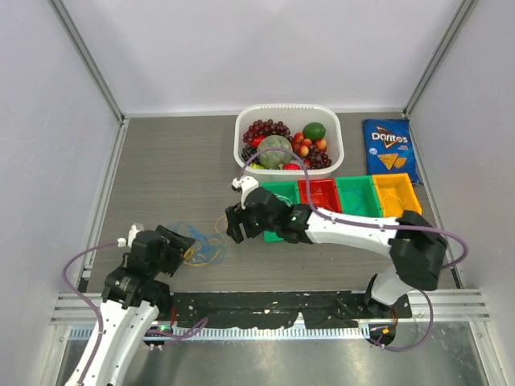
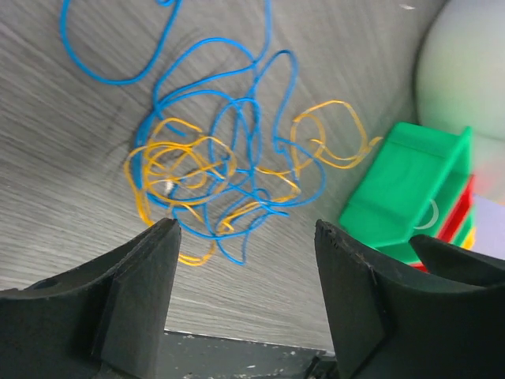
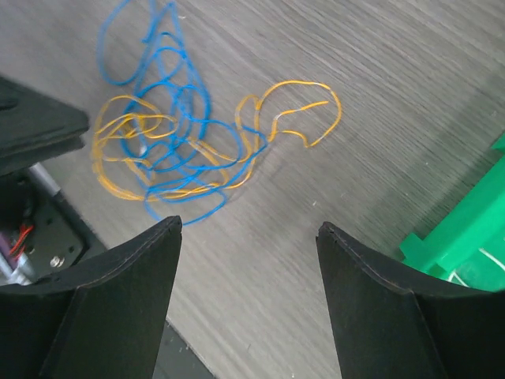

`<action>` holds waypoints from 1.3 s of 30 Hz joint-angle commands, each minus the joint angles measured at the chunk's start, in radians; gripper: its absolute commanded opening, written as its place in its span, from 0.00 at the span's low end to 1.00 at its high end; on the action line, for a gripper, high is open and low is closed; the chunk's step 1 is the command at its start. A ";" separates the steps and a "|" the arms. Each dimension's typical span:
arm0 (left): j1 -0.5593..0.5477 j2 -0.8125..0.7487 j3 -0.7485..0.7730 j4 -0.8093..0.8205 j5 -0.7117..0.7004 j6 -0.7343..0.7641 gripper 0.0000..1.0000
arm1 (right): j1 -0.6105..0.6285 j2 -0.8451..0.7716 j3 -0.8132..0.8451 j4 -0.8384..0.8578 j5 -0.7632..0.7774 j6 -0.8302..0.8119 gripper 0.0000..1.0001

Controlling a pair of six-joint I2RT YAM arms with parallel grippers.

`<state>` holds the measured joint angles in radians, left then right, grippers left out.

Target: Untangle the cables

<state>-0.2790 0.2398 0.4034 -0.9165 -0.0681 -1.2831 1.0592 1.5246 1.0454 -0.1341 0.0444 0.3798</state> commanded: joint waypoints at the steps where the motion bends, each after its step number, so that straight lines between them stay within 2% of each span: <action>1: 0.004 0.085 -0.038 0.099 0.013 -0.007 0.72 | -0.014 0.086 0.092 0.102 0.092 0.140 0.74; 4: 0.004 0.173 -0.032 0.157 0.042 0.047 0.72 | -0.010 0.187 0.122 0.163 0.072 0.212 0.74; 7: 0.004 0.240 -0.041 0.198 0.051 0.050 0.76 | -0.008 0.253 0.075 0.255 0.148 0.245 0.72; 11: 0.004 0.271 -0.058 0.225 0.051 0.030 0.78 | -0.008 0.307 0.067 0.367 0.210 0.190 0.64; 13: 0.004 0.260 -0.058 0.223 0.054 0.036 0.77 | -0.007 0.344 0.123 0.314 0.215 0.171 0.57; 15: 0.004 0.239 -0.051 0.216 0.063 0.036 0.76 | -0.007 0.374 0.172 0.251 0.222 0.175 0.45; 21: 0.004 0.130 -0.025 0.261 0.159 0.038 0.75 | 0.007 0.390 0.157 0.263 0.192 0.182 0.25; 22: 0.004 0.119 -0.026 0.280 0.163 0.036 0.73 | 0.010 0.388 0.159 0.257 0.193 0.176 0.14; 24: 0.004 0.110 -0.046 0.374 0.177 0.018 0.70 | 0.010 0.353 0.175 0.202 0.198 0.153 0.01; 27: 0.004 0.159 -0.112 0.552 0.171 -0.022 0.66 | 0.015 0.258 0.151 0.195 0.167 0.127 0.01; 30: 0.004 0.307 -0.170 0.778 0.195 -0.012 0.60 | 0.013 0.180 0.133 0.191 0.094 0.123 0.01; 33: 0.004 0.523 -0.120 0.763 0.205 0.079 0.43 | 0.015 0.074 0.139 0.165 0.066 0.117 0.01; 36: 0.004 0.615 -0.104 0.746 0.195 0.116 0.41 | 0.015 -0.036 0.192 0.095 0.098 0.073 0.01; 39: 0.004 0.586 -0.161 0.800 0.179 0.087 0.44 | 0.015 -0.147 0.286 0.015 0.147 0.022 0.01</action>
<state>-0.2790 0.8577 0.2623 -0.2443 0.1173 -1.2182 1.0679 1.5295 1.1969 -0.0509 0.1440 0.4812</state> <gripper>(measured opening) 0.423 0.027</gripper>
